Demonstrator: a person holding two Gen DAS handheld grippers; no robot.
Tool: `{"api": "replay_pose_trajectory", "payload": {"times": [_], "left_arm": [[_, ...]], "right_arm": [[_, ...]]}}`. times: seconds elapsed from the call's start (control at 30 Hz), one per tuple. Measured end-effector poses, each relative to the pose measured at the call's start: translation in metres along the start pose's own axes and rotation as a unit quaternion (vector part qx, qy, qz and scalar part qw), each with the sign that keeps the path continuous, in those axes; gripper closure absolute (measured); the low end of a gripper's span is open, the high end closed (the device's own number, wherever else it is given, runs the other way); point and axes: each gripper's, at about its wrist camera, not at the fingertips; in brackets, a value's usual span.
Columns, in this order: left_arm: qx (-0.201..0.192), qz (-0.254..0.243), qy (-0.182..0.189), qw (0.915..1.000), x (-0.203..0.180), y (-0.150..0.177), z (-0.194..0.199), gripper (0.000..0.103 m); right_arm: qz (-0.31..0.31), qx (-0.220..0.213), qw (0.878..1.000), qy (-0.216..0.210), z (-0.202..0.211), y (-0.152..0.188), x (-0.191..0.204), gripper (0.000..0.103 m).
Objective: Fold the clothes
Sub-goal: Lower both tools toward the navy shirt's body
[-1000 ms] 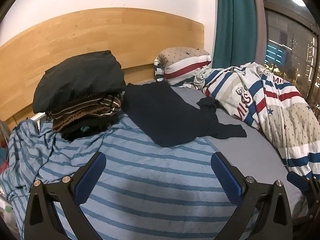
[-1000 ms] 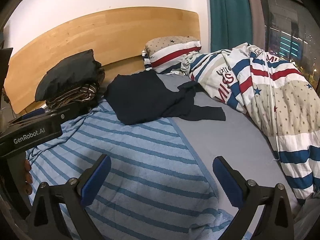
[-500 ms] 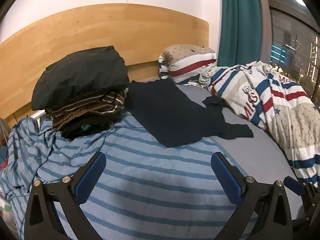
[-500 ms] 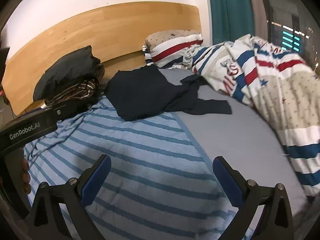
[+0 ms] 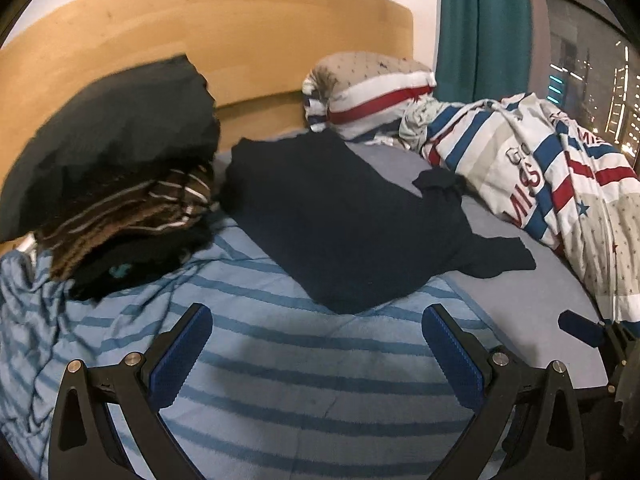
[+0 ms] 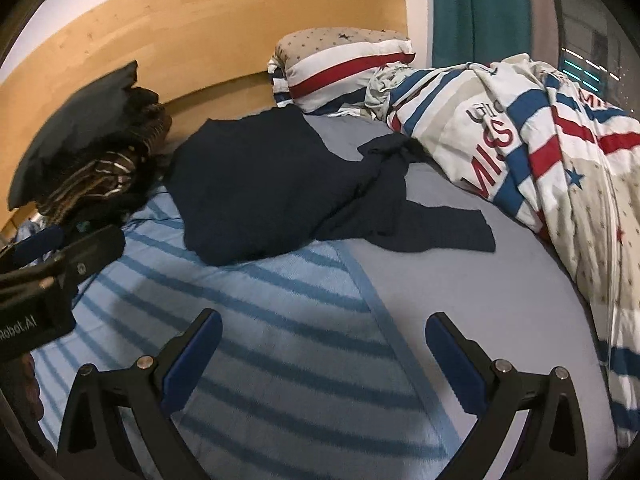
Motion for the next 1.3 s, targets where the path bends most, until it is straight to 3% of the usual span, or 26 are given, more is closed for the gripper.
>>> {"api": "replay_pose_trajectory", "payload": {"times": [0.33,0.47,0.6,0.7,0.77,0.9,0.97,1.17,1.3], "left_arm": [[0.034,0.024,0.031,0.9987,-0.013,-0.031,-0.068,0.000],[0.065,0.036,0.049,0.9960,-0.019,-0.041,-0.103,0.000],[0.135,0.051,0.055,0.9879,-0.027,-0.041,-0.146,0.000],[0.205,0.102,0.085,0.9698,-0.020,-0.026,-0.180,0.000],[0.199,0.126,0.097,0.9670,-0.013,-0.022,-0.183,0.000],[0.184,0.067,0.075,0.9778,-0.027,-0.020,-0.181,0.000],[0.175,0.063,0.072,0.9799,-0.028,-0.017,-0.182,0.000],[0.155,0.069,0.081,0.9821,-0.021,-0.011,-0.184,0.000],[0.153,0.070,0.082,0.9824,-0.017,-0.011,-0.187,0.000]], "right_arm": [[-0.006,0.011,0.998,0.062,-0.044,-0.032,-0.025,0.000],[-0.012,0.016,0.996,0.082,-0.062,-0.050,-0.041,0.000],[0.013,0.033,0.995,0.089,-0.087,-0.065,-0.044,0.000],[0.042,0.054,0.993,0.093,-0.111,-0.073,-0.043,0.000],[0.063,0.074,0.991,0.094,-0.129,-0.075,-0.041,0.000],[0.069,0.099,0.989,0.088,-0.152,-0.071,-0.047,0.000],[0.069,0.106,0.989,0.080,-0.161,-0.068,-0.052,0.000],[0.051,0.115,0.991,0.049,-0.173,-0.069,-0.061,0.000],[-0.001,0.134,0.991,0.002,-0.176,-0.070,-0.078,0.000]]}}
Point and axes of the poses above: each gripper's, at about its wrist camera, not at the fingertips, and z roughly against the way its jaws point, x to its left, y to its underside, and after that the axes turned 9 degrees about -y, right-handed
